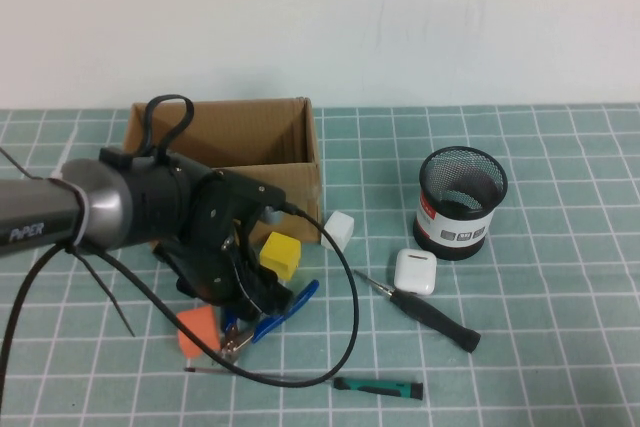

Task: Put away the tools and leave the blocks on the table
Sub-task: Pick up the pliers from the table

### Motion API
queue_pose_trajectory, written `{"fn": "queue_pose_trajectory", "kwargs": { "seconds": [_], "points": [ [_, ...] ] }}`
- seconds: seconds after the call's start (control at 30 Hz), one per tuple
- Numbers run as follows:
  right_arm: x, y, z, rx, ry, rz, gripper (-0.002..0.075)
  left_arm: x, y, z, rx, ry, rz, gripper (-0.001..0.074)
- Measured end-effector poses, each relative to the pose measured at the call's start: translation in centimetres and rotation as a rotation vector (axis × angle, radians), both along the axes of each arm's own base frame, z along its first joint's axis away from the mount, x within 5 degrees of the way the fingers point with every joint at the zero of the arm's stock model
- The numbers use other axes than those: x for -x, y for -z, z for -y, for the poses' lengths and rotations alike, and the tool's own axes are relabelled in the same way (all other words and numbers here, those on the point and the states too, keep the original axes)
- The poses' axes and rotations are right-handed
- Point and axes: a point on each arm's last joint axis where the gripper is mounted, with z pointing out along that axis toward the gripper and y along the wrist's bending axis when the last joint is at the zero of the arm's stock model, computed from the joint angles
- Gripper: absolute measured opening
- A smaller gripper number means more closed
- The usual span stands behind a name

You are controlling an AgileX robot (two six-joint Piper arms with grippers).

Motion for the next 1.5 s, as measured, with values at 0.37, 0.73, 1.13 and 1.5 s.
{"fn": "queue_pose_trajectory", "kwargs": {
  "seconds": [0.37,0.73,1.13,1.5],
  "points": [
    [0.0,0.0,0.0,0.000,0.000,0.000,-0.0009,1.7,-3.9,1.7,0.029,0.111,0.116,0.0357],
    [0.0,0.0,0.0,0.000,0.000,0.000,-0.0009,3.3,-0.5,4.5,-0.090,0.438,0.071,0.0357],
    [0.0,0.0,0.0,0.000,0.000,0.000,-0.0009,2.7,0.8,4.2,-0.133,0.468,0.071,0.0270],
    [0.0,0.0,0.0,0.000,0.000,0.000,-0.0009,2.8,0.9,4.1,-0.155,0.500,0.061,0.0084]
  ]
}}
